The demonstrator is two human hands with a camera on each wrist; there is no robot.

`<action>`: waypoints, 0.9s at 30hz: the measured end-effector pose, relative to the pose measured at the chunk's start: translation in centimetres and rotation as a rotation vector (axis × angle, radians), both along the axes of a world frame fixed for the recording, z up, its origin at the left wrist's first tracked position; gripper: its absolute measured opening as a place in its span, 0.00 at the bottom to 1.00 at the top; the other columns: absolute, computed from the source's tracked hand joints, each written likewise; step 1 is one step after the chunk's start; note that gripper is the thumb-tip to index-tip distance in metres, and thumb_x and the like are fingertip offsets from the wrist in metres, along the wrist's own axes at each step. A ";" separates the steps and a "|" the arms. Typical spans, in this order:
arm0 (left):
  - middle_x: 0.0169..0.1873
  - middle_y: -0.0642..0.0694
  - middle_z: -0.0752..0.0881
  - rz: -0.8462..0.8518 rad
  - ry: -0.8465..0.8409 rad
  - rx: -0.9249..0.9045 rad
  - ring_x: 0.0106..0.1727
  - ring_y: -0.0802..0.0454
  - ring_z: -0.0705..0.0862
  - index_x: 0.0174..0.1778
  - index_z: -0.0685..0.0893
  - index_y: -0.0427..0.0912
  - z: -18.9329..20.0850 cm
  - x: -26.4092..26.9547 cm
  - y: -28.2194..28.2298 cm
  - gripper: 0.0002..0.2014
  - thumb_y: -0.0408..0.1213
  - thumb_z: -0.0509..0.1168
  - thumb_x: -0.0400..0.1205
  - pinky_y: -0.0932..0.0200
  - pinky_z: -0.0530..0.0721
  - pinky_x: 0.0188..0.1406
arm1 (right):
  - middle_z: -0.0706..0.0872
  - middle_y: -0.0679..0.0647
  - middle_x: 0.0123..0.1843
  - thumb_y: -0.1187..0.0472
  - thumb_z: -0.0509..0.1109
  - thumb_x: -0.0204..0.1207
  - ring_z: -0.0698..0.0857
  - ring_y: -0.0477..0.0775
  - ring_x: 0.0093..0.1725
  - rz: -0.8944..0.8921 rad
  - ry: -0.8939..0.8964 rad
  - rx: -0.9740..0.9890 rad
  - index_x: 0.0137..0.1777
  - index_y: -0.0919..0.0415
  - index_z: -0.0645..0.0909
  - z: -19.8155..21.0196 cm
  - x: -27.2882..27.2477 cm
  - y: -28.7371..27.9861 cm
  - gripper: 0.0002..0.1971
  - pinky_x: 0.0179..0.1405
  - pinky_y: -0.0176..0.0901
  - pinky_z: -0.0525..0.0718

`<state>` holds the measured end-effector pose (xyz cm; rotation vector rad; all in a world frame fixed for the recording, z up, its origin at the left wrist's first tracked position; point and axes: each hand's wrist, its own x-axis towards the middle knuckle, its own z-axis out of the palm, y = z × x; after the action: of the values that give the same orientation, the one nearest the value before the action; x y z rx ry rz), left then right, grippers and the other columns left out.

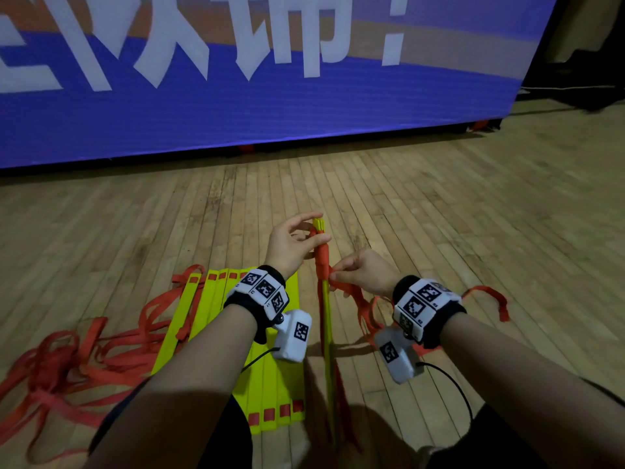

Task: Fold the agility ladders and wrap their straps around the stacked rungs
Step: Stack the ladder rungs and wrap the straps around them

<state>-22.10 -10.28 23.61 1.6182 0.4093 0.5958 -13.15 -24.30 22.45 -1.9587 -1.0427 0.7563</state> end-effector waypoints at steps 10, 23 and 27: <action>0.46 0.46 0.80 -0.056 0.033 0.034 0.33 0.63 0.85 0.66 0.82 0.41 -0.1 0.2 -0.3 0.22 0.26 0.73 0.75 0.66 0.86 0.35 | 0.86 0.48 0.28 0.54 0.75 0.74 0.81 0.47 0.26 -0.130 -0.138 -0.005 0.32 0.58 0.85 -1.5 -0.7 0.9 0.12 0.33 0.45 0.83; 0.51 0.42 0.84 -0.002 0.107 0.016 0.56 0.45 0.83 0.57 0.82 0.40 -0.3 0.5 0.4 0.13 0.27 0.71 0.77 0.46 0.85 0.58 | 0.85 0.47 0.29 0.61 0.73 0.76 0.79 0.43 0.28 -0.191 -0.083 0.045 0.45 0.64 0.88 -0.9 0.8 0.6 0.06 0.23 0.27 0.74; 0.47 0.34 0.86 0.062 0.107 0.006 0.48 0.41 0.86 0.50 0.79 0.46 -0.6 0.7 0.1 0.13 0.28 0.74 0.75 0.47 0.88 0.48 | 0.85 0.48 0.29 0.61 0.72 0.77 0.79 0.46 0.28 -0.220 -0.094 0.048 0.44 0.64 0.88 -1.5 0.9 0.6 0.07 0.27 0.35 0.77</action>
<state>-21.37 -10.16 23.00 1.6523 0.5391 0.5585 -12.29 -23.65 20.96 -2.0428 -0.8729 0.5188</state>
